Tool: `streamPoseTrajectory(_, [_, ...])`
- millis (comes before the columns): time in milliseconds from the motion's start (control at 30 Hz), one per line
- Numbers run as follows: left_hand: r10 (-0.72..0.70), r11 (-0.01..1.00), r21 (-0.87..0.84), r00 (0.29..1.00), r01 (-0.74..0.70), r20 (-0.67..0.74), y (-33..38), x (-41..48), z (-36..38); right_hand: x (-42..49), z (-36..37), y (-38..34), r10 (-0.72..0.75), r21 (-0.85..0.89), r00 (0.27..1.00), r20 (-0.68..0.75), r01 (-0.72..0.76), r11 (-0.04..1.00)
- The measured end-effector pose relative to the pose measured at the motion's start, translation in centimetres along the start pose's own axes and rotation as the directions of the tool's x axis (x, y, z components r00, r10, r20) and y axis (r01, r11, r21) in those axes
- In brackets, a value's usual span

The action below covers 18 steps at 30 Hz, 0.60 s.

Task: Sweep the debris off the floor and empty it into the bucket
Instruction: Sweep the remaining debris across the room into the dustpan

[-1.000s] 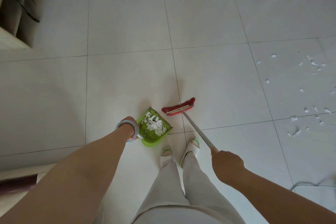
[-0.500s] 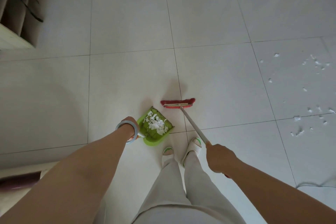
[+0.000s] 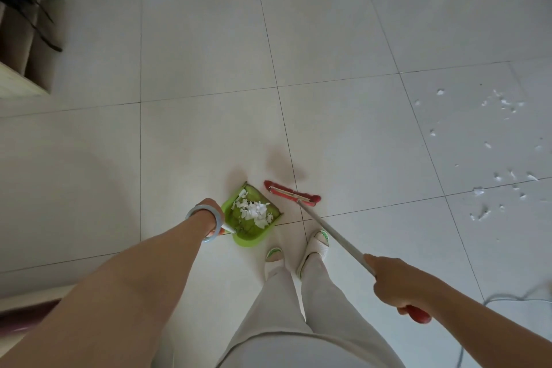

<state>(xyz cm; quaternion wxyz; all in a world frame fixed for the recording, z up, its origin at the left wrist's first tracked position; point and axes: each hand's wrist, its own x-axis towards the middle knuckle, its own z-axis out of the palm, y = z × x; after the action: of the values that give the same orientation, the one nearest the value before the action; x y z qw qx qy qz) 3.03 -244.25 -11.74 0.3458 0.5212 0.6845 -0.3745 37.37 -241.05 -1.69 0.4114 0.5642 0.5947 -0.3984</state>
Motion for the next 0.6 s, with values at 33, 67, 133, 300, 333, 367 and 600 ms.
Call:
streamPoseTrajectory(33, [-0.025, 0.996, -0.088, 1.0, 0.027, 0.014, 0.1, 0.1, 0.0, 0.5, -0.1, 0.2, 0.012, 0.028, 1.0, -0.006, -0.011, 1.0])
streamPoseTrajectory(67, [-0.05, 0.978, -0.201, 0.998, 0.056, 0.037, 0.2, 0.7, 0.1, 0.9, -0.3, 0.3, 0.023, 0.068, 1.0, -0.008, -0.022, 0.997])
streamPoseTrajectory(133, [0.0, 0.98, -0.197, 1.0, 0.006, 0.031, 0.4, 0.7, -0.3, 1.7, -0.5, 0.4, 0.048, 0.166, 0.999, -0.007, -0.046, 0.985])
streamPoseTrajectory(300, [-0.03, 0.994, -0.106, 1.0, 0.03, -0.004, 1.5, 0.2, -1.5, 2.9, -0.6, 1.7, 0.184, 0.527, 0.982, 0.049, -0.182, 0.83])
streamPoseTrajectory(333, [-0.02, 0.993, -0.121, 0.998, 0.014, -0.054, 1.9, 0.5, -1.7, 3.0, -0.7, 2.2, 0.22, 0.601, 0.973, 0.076, -0.221, 0.768])
streamPoseTrajectory(367, [0.0, 0.995, -0.099, 0.996, -0.008, -0.088, 2.3, 0.7, -2.0, 3.0, -0.9, 2.7, 0.246, 0.661, 0.964, 0.105, -0.252, 0.707])
streamPoseTrajectory(600, [0.009, 0.977, -0.209, 0.991, -0.038, -0.136, 6.9, 2.8, -5.2, 2.6, -1.4, 8.0, 0.284, 0.93, 0.93, 0.231, -0.297, 0.217])
